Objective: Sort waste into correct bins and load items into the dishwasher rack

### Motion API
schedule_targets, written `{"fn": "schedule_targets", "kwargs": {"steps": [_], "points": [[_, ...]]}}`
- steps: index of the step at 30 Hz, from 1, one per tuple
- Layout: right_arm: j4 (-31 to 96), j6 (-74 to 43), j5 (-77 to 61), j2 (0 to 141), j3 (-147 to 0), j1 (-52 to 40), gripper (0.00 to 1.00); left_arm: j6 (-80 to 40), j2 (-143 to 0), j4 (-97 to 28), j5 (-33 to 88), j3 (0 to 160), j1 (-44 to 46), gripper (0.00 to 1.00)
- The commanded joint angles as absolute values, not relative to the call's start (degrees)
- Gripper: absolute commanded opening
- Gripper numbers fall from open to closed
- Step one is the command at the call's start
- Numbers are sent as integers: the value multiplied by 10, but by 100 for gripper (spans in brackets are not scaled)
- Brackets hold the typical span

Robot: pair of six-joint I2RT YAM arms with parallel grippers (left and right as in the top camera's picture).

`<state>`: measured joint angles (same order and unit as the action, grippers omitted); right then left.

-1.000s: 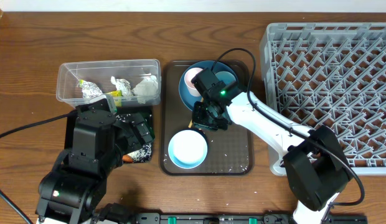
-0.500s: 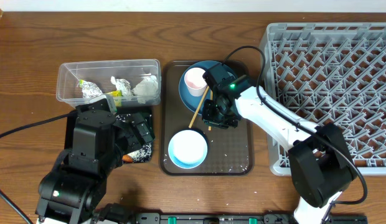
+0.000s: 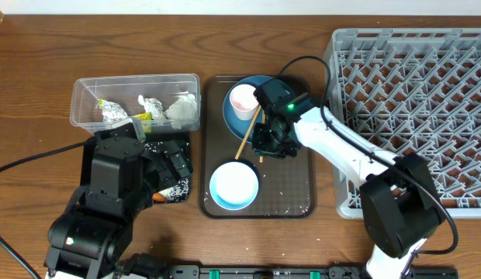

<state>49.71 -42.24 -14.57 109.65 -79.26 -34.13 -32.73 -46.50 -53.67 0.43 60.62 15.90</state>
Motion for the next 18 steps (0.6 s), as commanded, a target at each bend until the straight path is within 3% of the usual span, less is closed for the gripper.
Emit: {"fn": "schedule_targets", "kwargs": {"steps": [1, 5, 18], "points": [[495, -414, -148, 1080, -795, -332, 16, -321, -463, -537, -5, 616, 157, 100], [492, -414, -148, 1080, -795, -332, 4, -321, -463, -537, -5, 616, 157, 100], [495, -384, -186, 1046, -796, -316, 4, -321, -463, -537, -5, 616, 157, 100]]}}
